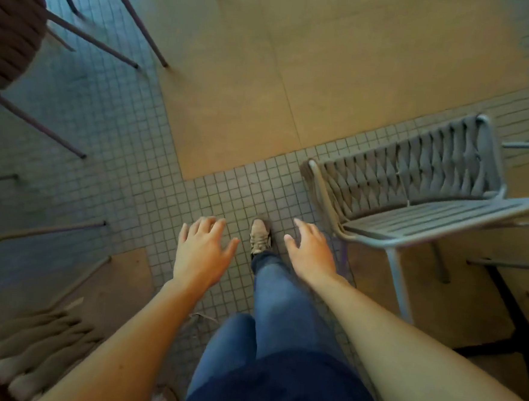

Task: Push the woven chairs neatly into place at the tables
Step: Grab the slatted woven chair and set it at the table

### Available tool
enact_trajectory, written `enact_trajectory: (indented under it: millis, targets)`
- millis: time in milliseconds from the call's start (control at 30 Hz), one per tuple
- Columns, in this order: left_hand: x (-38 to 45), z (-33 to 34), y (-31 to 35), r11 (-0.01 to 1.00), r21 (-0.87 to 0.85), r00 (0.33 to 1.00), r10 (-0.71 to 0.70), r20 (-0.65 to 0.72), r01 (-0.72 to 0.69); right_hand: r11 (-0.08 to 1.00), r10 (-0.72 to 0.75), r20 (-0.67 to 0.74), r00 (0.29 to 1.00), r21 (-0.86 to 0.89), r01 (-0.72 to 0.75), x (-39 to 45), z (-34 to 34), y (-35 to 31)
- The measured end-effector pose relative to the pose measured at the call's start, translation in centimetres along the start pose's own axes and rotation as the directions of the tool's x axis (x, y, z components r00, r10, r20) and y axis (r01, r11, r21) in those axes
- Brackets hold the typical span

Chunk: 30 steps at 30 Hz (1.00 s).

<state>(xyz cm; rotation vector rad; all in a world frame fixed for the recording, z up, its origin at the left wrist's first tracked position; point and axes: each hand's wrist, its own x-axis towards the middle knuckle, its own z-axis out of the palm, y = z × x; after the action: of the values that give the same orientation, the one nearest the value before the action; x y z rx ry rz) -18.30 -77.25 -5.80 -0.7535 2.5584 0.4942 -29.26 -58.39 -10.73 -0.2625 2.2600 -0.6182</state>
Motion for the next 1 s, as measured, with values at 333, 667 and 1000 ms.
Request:
enact_trajectory:
  millis: [333, 667, 1000]
  targets:
    - [23.0, -12.7, -2.4, 0.976, 0.123, 0.984, 0.176, 0.041, -0.179, 0.995, 0.099, -0.054, 0.994, 0.025, -0.098, 15.9, -6.7, -13.1]
    - [48.3, -22.2, 4.6, 0.790, 0.298, 0.844, 0.492, 0.212, -0.535, 0.855, 0.475, -0.287, 0.832, 0.375, -0.359, 29.9, -14.3, -18.8]
    - [63.1, -23.2, 26.7, 0.487, 0.321, 0.583, 0.674, 0.454, -0.812, 0.504, 0.816, -0.241, 0.525, 0.741, -0.444, 38.0, -21.3, -14.5]
